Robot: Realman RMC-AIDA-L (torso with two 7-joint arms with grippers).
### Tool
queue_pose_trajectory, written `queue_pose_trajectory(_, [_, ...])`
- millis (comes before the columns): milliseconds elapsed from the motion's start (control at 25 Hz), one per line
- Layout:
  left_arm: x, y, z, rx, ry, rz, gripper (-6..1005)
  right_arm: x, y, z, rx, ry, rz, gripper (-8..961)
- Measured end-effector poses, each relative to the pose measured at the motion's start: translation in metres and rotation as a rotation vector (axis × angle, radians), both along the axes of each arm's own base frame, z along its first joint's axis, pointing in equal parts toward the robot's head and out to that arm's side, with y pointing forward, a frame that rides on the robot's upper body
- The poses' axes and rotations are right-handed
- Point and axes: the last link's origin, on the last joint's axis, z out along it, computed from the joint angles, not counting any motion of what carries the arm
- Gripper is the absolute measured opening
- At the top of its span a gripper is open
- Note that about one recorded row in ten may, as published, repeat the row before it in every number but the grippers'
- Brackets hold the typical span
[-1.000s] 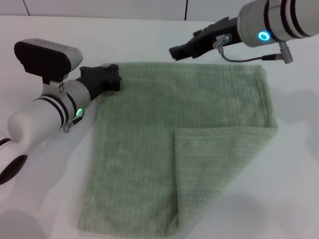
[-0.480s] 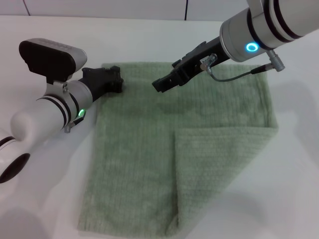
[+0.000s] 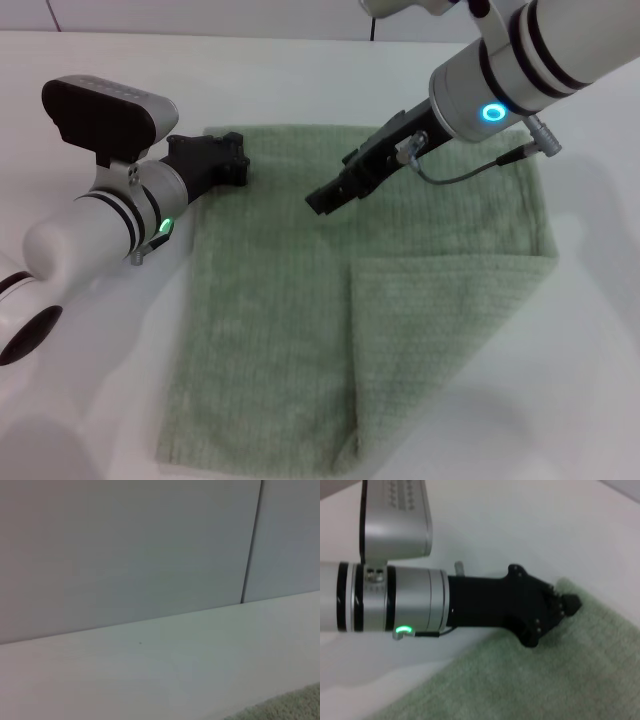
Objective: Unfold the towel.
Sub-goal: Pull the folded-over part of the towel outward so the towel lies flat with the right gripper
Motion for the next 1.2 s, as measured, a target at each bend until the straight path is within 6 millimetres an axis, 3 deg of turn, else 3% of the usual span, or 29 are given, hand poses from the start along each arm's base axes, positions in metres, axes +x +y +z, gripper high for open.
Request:
queue_pose_trajectory(600, [-0.002, 0.001, 0.0, -0.002, 0.008, 0.009, -2, 0.016, -0.003, -0.019, -0.092, -0.06, -0.029, 745])
queue_pose_trajectory(1200, [0.001, 0.002, -0.001, -0.003, 0.001, 0.004, -1, 0.026, -0.005, -0.023, -0.109, -0.081, -0.049, 746])
